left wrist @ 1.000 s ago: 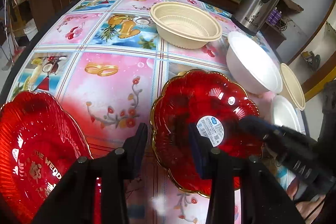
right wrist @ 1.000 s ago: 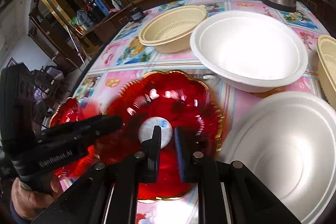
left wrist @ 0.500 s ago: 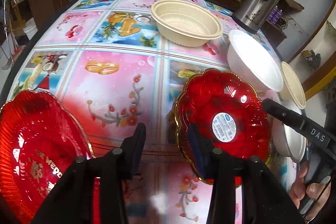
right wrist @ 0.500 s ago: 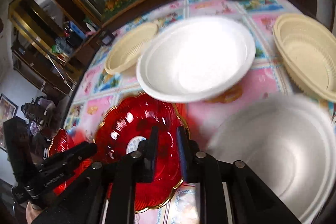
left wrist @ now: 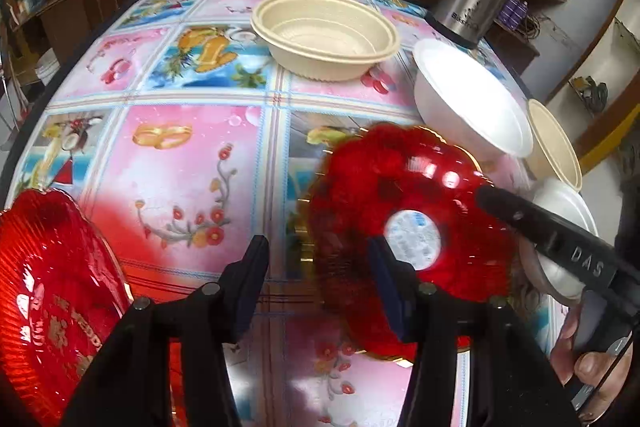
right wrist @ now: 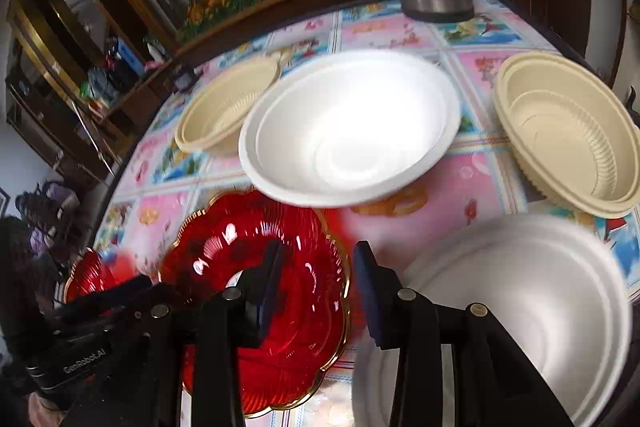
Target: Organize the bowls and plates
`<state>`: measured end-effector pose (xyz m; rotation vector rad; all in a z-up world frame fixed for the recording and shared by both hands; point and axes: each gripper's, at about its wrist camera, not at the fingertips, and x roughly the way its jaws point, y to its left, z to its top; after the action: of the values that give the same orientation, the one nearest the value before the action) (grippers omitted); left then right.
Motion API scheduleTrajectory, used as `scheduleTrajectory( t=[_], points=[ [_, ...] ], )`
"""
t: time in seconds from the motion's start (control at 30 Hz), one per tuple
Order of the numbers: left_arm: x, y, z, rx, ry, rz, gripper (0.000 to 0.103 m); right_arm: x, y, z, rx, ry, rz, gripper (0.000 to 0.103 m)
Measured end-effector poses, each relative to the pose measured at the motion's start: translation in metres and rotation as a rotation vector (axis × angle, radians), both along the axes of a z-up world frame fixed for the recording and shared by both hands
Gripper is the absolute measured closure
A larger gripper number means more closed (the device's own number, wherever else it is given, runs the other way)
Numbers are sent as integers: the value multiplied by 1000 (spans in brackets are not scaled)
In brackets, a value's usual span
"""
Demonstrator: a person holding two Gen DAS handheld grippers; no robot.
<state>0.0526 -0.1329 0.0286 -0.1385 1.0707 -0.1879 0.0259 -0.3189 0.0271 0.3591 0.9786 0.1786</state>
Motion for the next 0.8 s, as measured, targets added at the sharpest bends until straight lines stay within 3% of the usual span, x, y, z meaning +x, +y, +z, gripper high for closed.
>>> scheduleTrajectory(
  t=[0.1,0.2,0.5,0.8],
  points=[
    [-3,2,0,63,-25,17,63,-1,11,-4,64,6,74,58],
    [-5,9,1,60,-26,35,74,-6,18,-3,24,-17,95,59],
    [-8,14,3,58,-48,58,74,-11,10,-2,66,-37,74,86],
    [-13,18,18,47,-76,67,74,-15,4,11,142,-82,76,88]
  ],
)
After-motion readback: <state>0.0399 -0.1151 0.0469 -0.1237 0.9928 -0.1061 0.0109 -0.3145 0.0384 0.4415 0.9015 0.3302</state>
